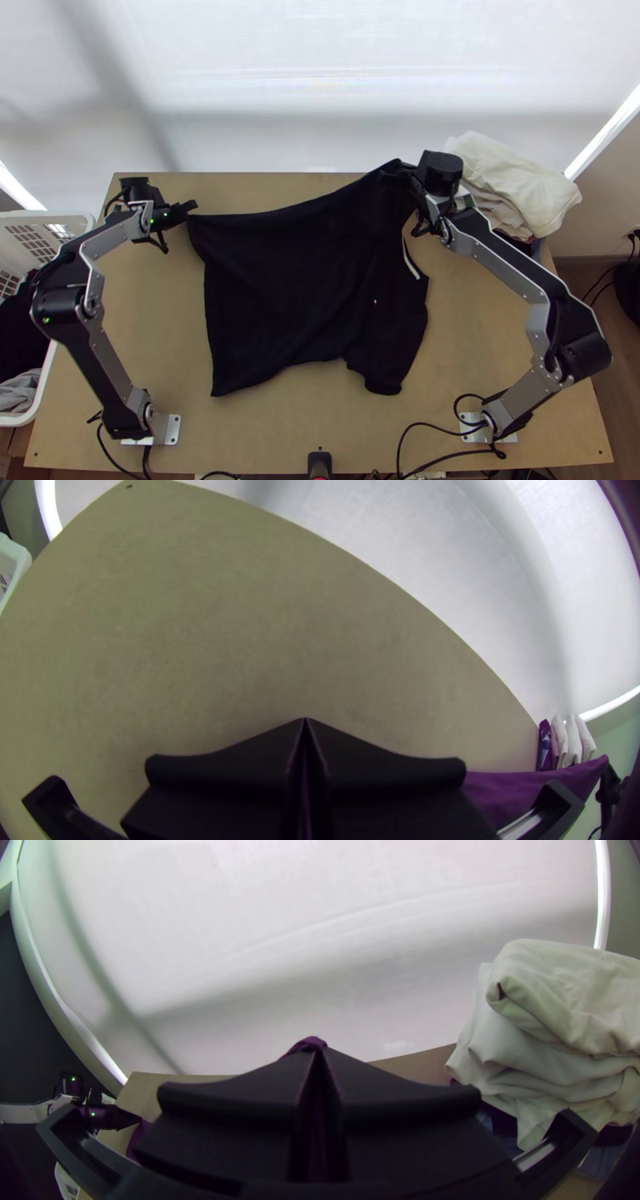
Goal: Fold the t-shirt
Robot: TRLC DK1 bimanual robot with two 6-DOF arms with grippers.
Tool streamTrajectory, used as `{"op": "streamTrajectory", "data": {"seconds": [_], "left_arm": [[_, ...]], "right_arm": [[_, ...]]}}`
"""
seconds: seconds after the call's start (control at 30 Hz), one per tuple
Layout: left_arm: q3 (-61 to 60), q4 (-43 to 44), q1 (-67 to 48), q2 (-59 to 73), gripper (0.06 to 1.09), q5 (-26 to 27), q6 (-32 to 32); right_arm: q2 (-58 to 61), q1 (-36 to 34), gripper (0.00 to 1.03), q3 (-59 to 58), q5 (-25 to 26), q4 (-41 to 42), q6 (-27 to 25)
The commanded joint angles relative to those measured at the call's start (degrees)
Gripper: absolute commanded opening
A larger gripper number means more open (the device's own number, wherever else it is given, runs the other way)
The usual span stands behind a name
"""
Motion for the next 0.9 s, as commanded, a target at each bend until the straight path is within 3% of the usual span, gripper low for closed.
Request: {"op": "streamTrajectory", "data": {"seconds": [0.0,0.03,0.1,0.23,0.4,0.87], "left_arm": [[4.18,-5.72,0.41,2.29,0.14,3.67,-2.3],[4.18,-6.68,0.58,2.2,0.27,5.34,-1.86],[3.39,-6.68,0.76,1.49,0.63,7.62,-1.86],[3.3,-6.51,0.93,-0.35,0.78,7.88,-2.82],[4.0,-6.86,1.64,-2.02,0.78,7.8,-4.85],[1.37,-11.6,1.37,-5.01,0.77,7.71,-2.12]], "right_arm": [[0.72,-0.36,0.03,2.17,0.26,1.57,0.99],[0.63,-0.27,0.03,2.17,0.17,1.39,0.99],[0.37,-0.1,0.03,2.09,0.17,1.21,0.99],[0.1,0.08,0.03,1.74,0.17,1.04,0.99],[-0.42,0.34,0.03,1.21,0.17,0.86,0.99],[-0.6,0.96,0.03,1.12,0.26,0.86,0.55]]}}
